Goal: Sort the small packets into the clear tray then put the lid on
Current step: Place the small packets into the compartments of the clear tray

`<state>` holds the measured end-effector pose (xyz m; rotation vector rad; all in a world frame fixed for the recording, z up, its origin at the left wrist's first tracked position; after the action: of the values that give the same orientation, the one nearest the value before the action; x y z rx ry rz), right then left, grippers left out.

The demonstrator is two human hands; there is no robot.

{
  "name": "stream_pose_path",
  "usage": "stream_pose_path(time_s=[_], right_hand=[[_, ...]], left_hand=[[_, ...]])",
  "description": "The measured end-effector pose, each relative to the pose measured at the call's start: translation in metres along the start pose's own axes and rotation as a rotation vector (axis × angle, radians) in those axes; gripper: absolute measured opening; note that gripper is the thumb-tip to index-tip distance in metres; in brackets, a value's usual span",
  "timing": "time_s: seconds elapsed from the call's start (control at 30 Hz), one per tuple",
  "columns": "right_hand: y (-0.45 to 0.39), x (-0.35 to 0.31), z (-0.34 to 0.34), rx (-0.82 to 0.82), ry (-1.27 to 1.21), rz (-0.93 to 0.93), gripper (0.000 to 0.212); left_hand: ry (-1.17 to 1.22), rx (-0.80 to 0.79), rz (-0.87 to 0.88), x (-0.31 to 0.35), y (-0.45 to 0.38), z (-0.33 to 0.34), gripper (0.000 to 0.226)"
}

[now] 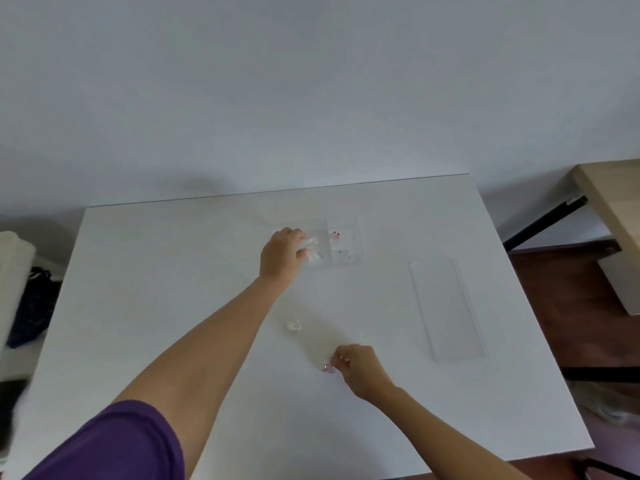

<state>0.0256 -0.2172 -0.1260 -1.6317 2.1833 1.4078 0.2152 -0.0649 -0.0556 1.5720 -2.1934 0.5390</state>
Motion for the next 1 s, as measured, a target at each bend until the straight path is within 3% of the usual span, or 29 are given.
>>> stream_pose_path(time_s=[0.13,0.27,0.47,0.63,0.83,1.0], right_hand=[[-0.012,-0.009,-0.032,0.062,-0.086,-0.034,0.023],[-0.028,-0.028,-0.075,0.25,-0.156,-0.033,0.009],[-0.061,-0.078,-0.117,0.352,-0.204,-0.084,0.01],[-0.092,-0.11,-0.13,0.412,-0.176,-0.098,0.009],[-0.116,-0.131,-0.126,0.388,-0.137,-0.079,0.011],[-0.127,-0.133,-0.116,0.357,-0.102,-0.065,0.009]], left_hand=[[0.121,-0.001,0.014,-0.008,0.035,-0.01,0.016],[0.192,-0.14,-0.04,-0.022,0.079,0.001,0.007],[0.215,-0.315,-0.109,-0.028,0.12,0.023,0.048],[0.178,-0.304,-0.14,-0.024,0.125,0.032,0.052],[0.195,-0.238,-0.17,-0.026,0.125,0.032,0.028],[0.234,-0.194,-0.179,-0.03,0.124,0.031,0.026]])
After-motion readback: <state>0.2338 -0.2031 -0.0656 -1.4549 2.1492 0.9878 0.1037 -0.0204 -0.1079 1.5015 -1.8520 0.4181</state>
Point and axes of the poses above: each hand's wrist, its own y-axis away from the middle knuckle, its own z-axis out of the palm, x = y × z, the point moved 5 cm from there along -y, towards the middle knuckle, and after that the axes turned 11 degrees about z, right-handed, at the moved point
